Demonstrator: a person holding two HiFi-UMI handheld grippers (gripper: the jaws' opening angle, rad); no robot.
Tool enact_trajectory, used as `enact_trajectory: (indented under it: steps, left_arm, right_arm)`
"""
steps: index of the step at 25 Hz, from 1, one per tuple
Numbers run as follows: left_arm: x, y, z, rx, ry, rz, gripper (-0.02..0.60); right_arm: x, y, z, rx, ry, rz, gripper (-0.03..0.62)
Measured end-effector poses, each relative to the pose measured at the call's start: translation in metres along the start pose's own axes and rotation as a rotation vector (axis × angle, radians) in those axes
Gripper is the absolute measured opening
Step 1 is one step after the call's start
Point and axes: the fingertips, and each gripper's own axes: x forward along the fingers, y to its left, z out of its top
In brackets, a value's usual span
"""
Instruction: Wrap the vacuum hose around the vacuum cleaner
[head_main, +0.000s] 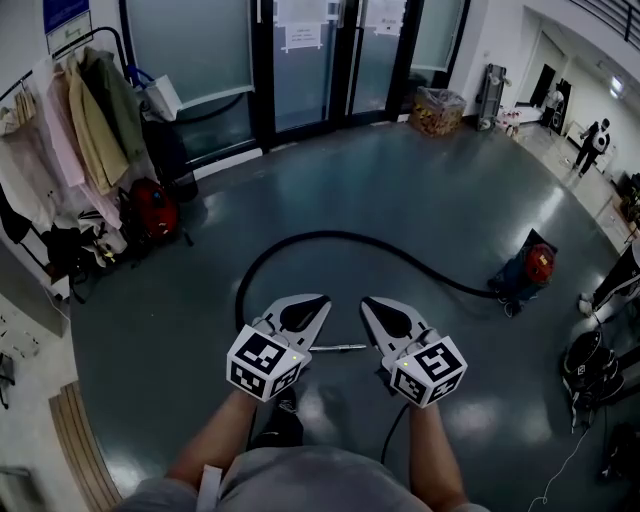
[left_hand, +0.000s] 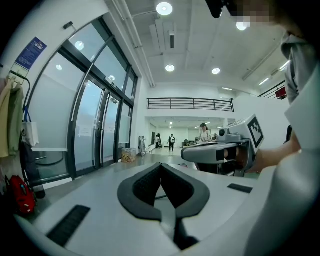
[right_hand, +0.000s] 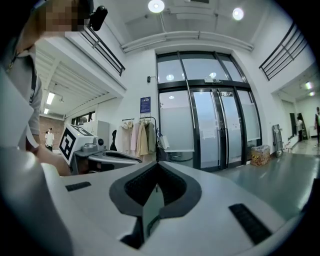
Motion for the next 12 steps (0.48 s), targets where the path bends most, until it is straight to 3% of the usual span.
enact_trajectory:
  steps: [12]
  left_arm:
    - [0.044,0.148,-0.013,-0.04,0.037,-0.05,0.008]
  right_arm:
    - [0.138,-0.05,-0.004,0.029,0.079,-0.059,0.005]
